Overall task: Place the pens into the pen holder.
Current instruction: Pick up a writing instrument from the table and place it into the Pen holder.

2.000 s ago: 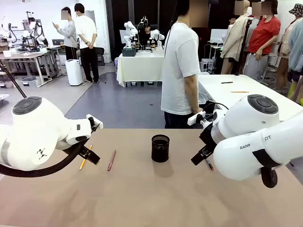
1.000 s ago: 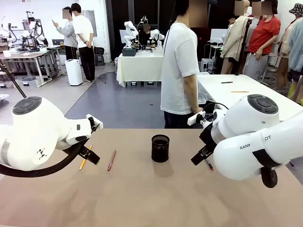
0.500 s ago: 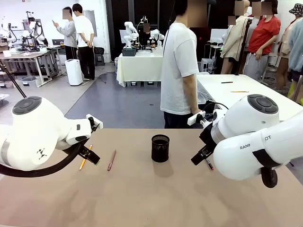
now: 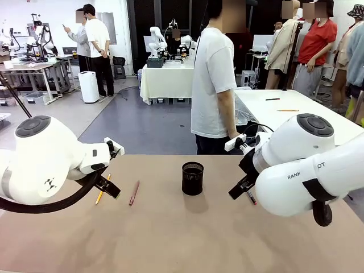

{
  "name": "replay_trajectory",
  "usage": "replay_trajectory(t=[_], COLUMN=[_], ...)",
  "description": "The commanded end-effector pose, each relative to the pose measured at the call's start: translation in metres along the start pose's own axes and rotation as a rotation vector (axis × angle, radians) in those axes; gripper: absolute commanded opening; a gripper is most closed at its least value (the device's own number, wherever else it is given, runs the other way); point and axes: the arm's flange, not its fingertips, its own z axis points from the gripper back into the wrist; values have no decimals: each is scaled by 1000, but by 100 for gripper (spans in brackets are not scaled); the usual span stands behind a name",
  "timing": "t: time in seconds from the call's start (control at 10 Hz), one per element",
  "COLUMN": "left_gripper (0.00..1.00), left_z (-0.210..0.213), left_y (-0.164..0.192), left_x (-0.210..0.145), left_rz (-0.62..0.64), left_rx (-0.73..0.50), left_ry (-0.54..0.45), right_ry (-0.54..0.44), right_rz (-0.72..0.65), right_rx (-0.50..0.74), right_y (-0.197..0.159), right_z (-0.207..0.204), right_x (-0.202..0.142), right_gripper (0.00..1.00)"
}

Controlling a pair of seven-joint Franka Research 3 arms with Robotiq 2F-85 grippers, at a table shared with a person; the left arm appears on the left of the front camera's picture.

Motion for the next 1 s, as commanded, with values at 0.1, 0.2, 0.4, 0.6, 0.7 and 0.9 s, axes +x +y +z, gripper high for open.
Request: replay_trajectory(t=[0.1, 0.2, 0.4, 0.6, 0.7, 0.9], left_gripper=[100, 100, 100, 100, 100, 100], left_z=[37, 48, 81, 106, 119, 149], left_y=[6, 13, 42, 69, 90, 132], left_x=[4, 6, 8, 12, 14, 23], left_rz=[-32, -36, -85, -137, -149, -147], left_rx=[-138, -185, -306, -333, -350, -329], left_ry=[15, 8, -19, -48, -80, -137], right_ry=[10, 4, 0, -44, -47, -100], right_rz=[-15, -11, 1, 6, 6, 20], right_rx=[173, 200, 255, 269, 272, 284], right_y=[4, 3, -2, -32, -46, -81], right_z=[22, 28, 55, 100, 121, 167], right_x=[8, 14, 30, 54, 60, 70], right_gripper=[100, 100, 100, 100, 100, 100])
